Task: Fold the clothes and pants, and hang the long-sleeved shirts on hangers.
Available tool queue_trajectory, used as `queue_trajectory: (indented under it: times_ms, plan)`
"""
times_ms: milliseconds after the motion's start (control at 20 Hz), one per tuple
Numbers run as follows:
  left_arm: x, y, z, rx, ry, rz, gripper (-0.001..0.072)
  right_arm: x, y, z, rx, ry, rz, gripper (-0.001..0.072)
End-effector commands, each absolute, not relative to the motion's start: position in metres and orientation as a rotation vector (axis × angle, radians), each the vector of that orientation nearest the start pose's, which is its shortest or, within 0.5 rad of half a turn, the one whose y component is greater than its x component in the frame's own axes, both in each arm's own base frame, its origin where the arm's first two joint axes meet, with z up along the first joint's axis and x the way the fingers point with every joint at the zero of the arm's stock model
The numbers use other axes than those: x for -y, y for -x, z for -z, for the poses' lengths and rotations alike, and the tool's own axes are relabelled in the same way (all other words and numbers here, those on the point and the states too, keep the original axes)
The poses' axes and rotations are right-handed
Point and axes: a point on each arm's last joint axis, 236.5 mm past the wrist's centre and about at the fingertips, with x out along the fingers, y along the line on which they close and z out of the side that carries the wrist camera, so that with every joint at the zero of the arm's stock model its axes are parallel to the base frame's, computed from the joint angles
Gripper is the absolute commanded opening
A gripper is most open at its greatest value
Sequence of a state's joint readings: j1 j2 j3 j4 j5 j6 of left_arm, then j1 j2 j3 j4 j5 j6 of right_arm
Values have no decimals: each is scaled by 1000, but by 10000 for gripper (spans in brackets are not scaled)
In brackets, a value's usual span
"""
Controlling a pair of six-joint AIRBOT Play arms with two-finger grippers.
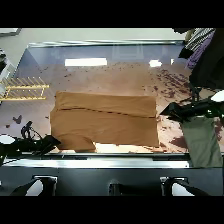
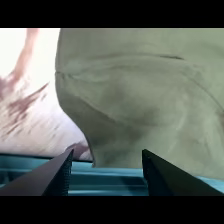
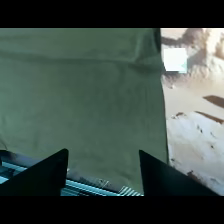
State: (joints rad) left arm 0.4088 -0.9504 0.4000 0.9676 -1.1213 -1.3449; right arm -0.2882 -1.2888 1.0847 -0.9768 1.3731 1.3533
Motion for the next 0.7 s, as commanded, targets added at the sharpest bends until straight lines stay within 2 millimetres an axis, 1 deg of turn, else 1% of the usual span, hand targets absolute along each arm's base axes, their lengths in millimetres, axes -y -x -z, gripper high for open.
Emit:
queue_trajectory:
  times_ms: [0,150,300,450,500,550,600,650]
  plan:
    - [45,-222,92,-1400,812,83,440,-43,-343,-14,-1381,-579,-315,516]
    - [55,-223,89,-1405,841,126,430,-44,-342,-16,-1384,-579,-319,516]
    - [63,-213,87,-1448,835,175,431,-45,-340,-17,-1385,-581,-321,516]
    - [61,-209,89,-1465,815,171,427,-45,-339,-20,-1382,-578,-323,516]
    - [61,-208,89,-1465,815,171,317,-45,-339,-22,-1375,-576,-324,516]
    - [61,-209,89,-1465,815,171,170,-46,-338,-25,-1369,-572,-326,516]
    - [61,-209,89,-1465,814,171,88,-46,-335,-31,-1365,-567,-332,516]
    - [61,-209,89,-1465,814,171,66,-46,-331,-36,-1362,-548,-340,516]
